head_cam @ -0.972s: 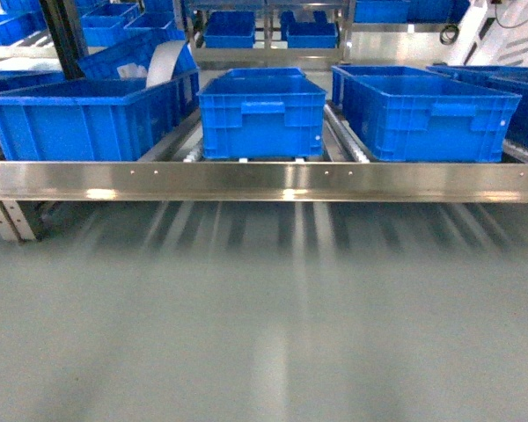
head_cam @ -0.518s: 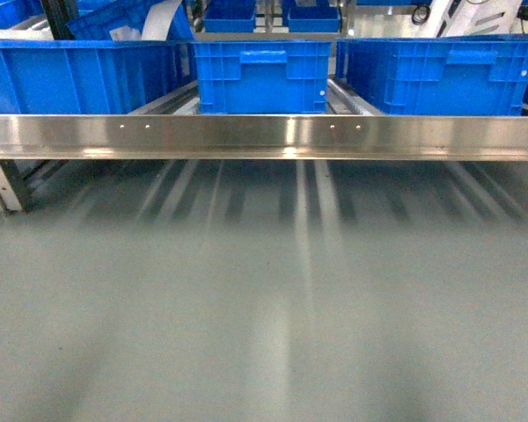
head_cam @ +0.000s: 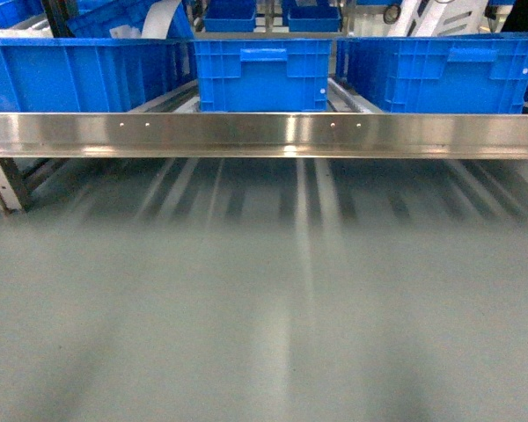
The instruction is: Sort blue parts and orange caps into right shelf containers
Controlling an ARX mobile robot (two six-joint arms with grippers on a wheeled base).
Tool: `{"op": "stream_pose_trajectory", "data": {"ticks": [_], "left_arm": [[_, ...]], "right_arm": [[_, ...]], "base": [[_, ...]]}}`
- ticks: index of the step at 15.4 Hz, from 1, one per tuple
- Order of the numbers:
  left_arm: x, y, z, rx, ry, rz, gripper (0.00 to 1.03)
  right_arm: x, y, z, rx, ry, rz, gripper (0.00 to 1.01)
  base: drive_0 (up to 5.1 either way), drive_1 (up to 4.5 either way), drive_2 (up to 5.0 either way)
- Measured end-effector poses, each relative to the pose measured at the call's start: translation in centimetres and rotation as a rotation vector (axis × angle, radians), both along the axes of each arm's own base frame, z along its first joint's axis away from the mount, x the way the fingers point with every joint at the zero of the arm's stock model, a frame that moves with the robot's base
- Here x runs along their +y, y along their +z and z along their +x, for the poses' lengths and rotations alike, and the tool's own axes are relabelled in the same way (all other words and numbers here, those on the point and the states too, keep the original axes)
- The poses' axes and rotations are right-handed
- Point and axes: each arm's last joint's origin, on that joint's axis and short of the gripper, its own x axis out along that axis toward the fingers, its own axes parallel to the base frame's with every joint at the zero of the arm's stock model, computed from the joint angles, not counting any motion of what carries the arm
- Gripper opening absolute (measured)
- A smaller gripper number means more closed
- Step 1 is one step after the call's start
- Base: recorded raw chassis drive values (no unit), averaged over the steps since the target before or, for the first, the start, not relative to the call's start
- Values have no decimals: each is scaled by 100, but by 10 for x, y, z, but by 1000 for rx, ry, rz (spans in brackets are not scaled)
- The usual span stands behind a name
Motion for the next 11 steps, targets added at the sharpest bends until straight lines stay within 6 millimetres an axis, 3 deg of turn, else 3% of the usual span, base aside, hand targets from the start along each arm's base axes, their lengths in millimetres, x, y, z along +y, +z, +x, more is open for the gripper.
{"op": "stream_pose_trajectory", "data": {"ticks": [11], "left_arm": [[0,0,0,0,0,0,44]], "right_arm": [[0,0,0,0,0,0,43]], "base": [[0,0,0]]}}
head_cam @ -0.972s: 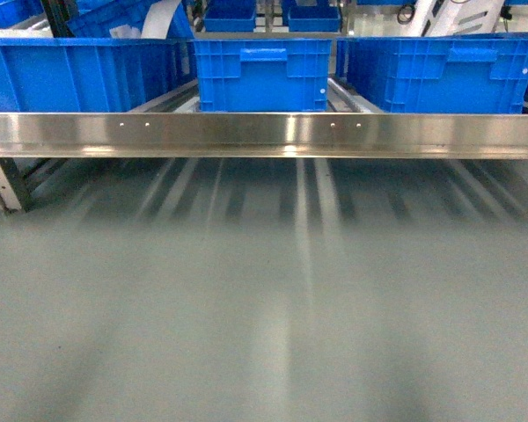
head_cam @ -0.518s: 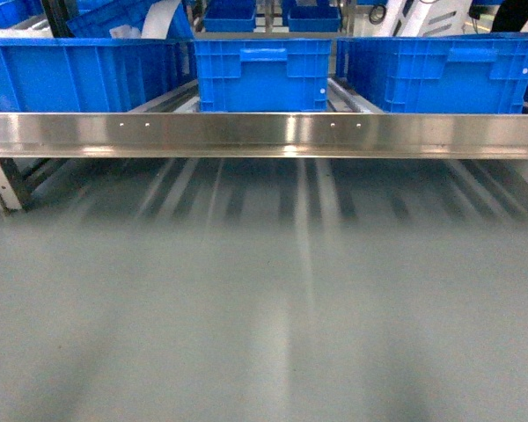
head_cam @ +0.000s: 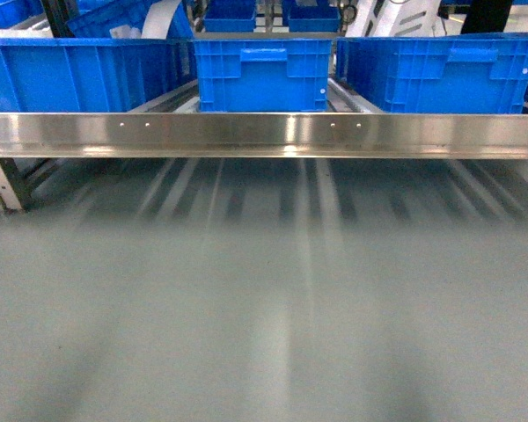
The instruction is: Sort blue parts and orange caps into right shelf containers
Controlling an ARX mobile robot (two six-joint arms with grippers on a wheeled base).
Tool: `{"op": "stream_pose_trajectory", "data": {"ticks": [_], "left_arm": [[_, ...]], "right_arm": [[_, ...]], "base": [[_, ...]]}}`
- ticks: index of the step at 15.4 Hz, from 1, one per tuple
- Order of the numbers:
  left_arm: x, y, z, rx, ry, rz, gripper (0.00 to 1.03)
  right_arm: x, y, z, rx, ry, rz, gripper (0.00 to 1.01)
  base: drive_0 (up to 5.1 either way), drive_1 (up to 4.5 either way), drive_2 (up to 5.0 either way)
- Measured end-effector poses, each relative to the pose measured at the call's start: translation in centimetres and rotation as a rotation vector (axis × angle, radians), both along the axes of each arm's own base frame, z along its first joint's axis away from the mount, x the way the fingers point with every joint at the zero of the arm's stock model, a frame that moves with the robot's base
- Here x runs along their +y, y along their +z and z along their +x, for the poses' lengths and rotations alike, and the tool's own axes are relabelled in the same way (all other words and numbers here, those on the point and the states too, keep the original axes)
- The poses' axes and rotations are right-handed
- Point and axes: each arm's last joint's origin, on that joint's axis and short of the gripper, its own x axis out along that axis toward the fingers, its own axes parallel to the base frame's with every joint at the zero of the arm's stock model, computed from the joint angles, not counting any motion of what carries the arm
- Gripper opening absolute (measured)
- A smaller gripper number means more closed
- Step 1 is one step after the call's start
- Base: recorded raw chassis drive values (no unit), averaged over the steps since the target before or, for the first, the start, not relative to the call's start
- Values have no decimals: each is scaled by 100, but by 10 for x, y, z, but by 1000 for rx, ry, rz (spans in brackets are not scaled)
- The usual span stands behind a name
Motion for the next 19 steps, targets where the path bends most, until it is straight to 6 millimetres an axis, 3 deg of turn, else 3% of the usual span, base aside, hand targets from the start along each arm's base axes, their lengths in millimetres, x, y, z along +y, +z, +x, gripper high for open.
{"op": "stream_pose_trajectory", "data": {"ticks": [17,19], "left_arm": [[0,0,0,0,0,0,44],[1,0,0,-2,5,1,44]], "right_arm": [[0,0,0,0,0,0,43],[2,0,0,-1,9,1,43]], "base": [[0,0,0],[349,106,-486]]}}
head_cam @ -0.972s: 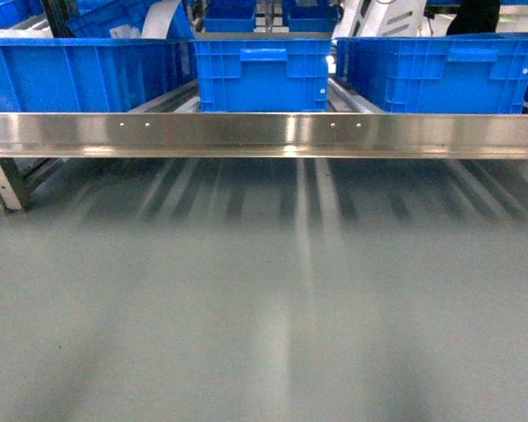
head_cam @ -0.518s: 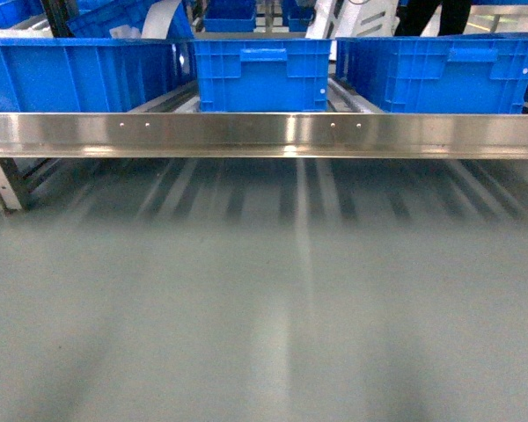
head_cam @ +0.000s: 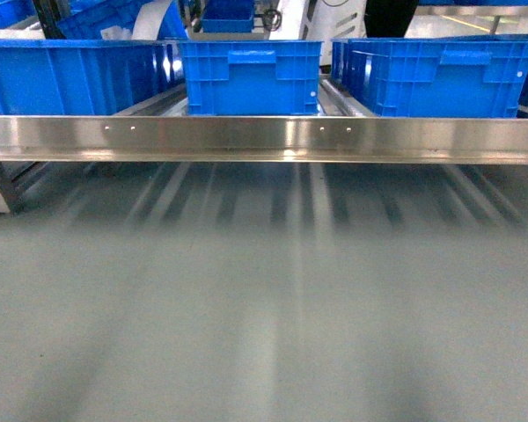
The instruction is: Sort blue parts and orange caps into right shelf containers
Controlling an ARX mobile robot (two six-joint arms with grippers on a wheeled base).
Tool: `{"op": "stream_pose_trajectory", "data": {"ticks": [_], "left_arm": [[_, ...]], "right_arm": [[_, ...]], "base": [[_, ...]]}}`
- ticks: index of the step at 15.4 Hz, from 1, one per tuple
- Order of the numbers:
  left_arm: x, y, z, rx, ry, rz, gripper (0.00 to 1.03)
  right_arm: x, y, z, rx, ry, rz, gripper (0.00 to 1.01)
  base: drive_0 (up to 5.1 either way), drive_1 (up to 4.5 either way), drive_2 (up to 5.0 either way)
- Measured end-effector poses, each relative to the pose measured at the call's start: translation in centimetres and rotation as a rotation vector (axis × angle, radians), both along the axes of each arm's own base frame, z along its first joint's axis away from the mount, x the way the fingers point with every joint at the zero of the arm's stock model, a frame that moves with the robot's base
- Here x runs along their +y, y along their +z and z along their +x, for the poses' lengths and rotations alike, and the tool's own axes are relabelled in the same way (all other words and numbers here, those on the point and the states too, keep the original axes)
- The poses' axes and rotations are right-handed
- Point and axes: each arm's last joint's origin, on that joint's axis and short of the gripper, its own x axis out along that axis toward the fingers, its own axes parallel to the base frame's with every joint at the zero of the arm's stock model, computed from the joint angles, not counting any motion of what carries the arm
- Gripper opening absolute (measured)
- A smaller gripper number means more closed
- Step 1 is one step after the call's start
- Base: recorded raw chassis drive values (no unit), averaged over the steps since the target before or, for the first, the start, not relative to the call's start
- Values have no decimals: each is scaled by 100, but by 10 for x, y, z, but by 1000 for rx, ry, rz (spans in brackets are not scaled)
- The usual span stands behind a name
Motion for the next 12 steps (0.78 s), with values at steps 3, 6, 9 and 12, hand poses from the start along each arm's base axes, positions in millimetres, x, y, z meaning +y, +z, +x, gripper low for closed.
{"op": "stream_pose_trajectory", "data": {"ticks": [3,6,9,12], "left_arm": [[-2,0,0,-1,-10,-1,44],[-1,0,0,-2,-8,0,44],[-1,0,0,-2,-9,-1,44],[-1,0,0,-2,-9,0,44]], "right_arm": [[0,0,0,3,-5,-2,43],[0,1,0,-5,-4,-1,43],[0,0,0,-2,-4,-1,43],[0,0,0,-2,-4,-1,43]], "base": [[96,356,-419],[24,435,-387],[26,437,-384],[25,436,-385]]}}
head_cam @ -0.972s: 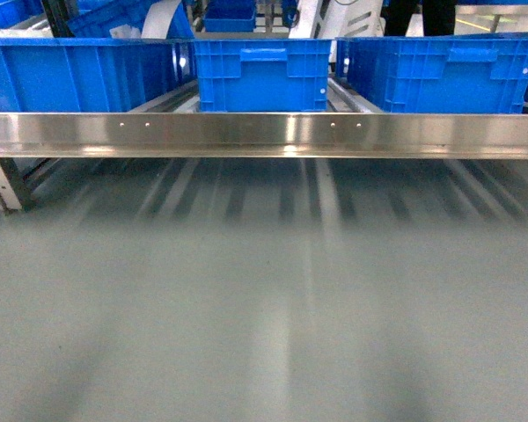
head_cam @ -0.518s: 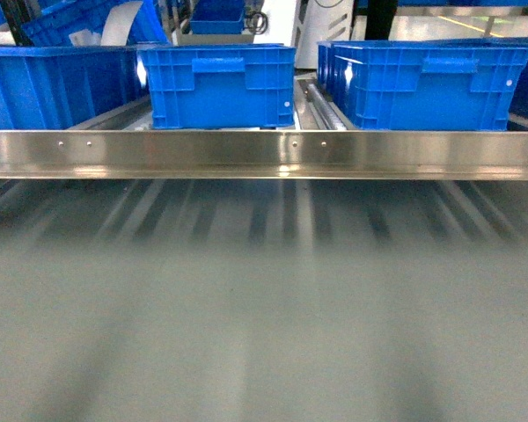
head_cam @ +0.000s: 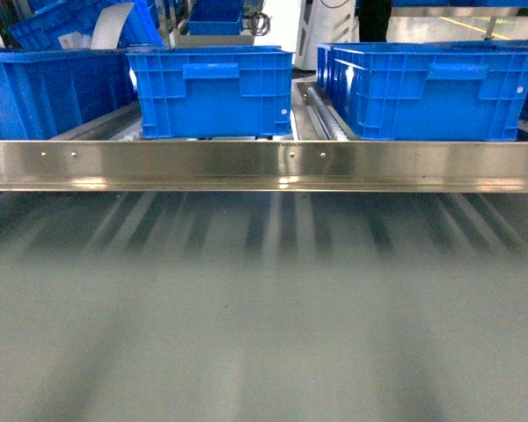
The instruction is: Sort blue parts and orange caps into right shelf containers
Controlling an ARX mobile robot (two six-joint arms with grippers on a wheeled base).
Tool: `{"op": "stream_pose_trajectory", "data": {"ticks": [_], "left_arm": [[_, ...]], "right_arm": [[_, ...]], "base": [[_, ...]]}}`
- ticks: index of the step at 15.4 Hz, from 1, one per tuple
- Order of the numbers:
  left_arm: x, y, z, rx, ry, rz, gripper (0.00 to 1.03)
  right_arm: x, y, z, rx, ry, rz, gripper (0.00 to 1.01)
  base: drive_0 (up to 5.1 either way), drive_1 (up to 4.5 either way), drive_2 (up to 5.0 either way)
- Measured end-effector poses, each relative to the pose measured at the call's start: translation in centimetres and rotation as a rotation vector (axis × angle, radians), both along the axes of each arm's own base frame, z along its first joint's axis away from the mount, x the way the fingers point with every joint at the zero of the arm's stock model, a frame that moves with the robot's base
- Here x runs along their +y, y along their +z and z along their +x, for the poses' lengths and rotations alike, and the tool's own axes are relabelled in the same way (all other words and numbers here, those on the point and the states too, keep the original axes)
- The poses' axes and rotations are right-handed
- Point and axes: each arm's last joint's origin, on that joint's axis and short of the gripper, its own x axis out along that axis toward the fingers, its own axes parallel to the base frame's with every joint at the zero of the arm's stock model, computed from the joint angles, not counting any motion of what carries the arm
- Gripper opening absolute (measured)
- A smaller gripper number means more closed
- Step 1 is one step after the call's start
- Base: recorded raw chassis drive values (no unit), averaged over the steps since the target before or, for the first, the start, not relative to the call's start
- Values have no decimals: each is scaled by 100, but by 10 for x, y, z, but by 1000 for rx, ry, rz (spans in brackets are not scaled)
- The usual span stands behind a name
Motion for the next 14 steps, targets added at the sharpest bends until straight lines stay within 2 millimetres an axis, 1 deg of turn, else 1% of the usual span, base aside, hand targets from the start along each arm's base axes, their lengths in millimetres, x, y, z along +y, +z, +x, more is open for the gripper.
{"op": "stream_pose_trajectory", "data": {"ticks": [3,9,14], "left_arm": [[0,-1,0,5,0,0,44],[1,0,0,3,9,0,44],[1,0,0,2,7,0,44]], "right_arm": [[0,0,0,3,0,0,43],[0,0,0,2,1,0,43],[0,0,0,3,1,1,43]], "base": [[11,410,-389],[346,134,-485],[296,211,-492]]}}
